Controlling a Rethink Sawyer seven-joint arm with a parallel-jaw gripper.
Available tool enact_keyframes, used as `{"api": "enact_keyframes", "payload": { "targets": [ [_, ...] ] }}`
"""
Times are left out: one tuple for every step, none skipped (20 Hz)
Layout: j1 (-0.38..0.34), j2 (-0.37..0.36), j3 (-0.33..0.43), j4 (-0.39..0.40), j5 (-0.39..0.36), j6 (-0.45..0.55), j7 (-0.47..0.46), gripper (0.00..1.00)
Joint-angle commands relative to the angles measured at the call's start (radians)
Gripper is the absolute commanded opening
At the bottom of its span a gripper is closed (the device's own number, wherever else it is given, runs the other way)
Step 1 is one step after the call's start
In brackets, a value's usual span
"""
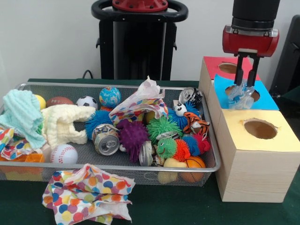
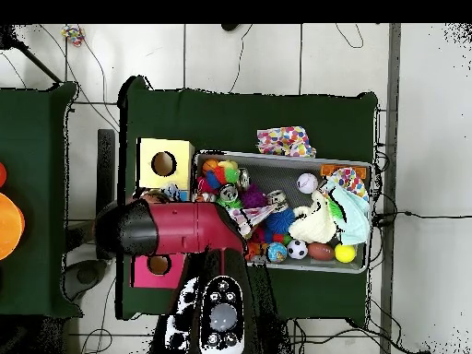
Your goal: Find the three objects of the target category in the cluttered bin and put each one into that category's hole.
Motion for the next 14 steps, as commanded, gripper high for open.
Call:
{"api": "enact_keyframes", "payload": {
  "targets": [
    [-0.035,-0.006,0.037,0.122,0.003,0.034,0.088,0.00],
    [-0.041,-0.007,0.041,0.131,0.001,0.034,0.081,0.00],
    [-0.055,-0.008,0.048,0.140,0.001,0.030,0.070,0.00],
    [-0.058,-0.010,0.048,0.147,0.000,0.029,0.068,0.00],
    [-0.062,-0.012,0.048,0.153,-0.001,0.028,0.066,0.00],
    [-0.062,-0.015,0.046,0.157,-0.004,0.028,0.065,0.00],
    [-0.061,-0.020,0.044,0.161,-0.005,0.031,0.066,0.00],
    [-0.061,-0.026,0.041,0.165,-0.007,0.035,0.066,0.00],
    [-0.059,-0.030,0.038,0.168,-0.008,0.037,0.069,0.00],
    [-0.059,-0.031,0.038,0.172,-0.009,0.033,0.070,0.00],
    [-0.056,-0.029,0.035,0.171,-0.011,0.032,0.074,0.00],
    [-0.056,-0.027,0.035,0.173,-0.011,0.028,0.077,0.00],
    [-0.051,-0.019,0.034,0.168,-0.012,0.024,0.083,0.00],
    [-0.050,-0.015,0.033,0.168,-0.013,0.020,0.086,0.00]
  ]
}}
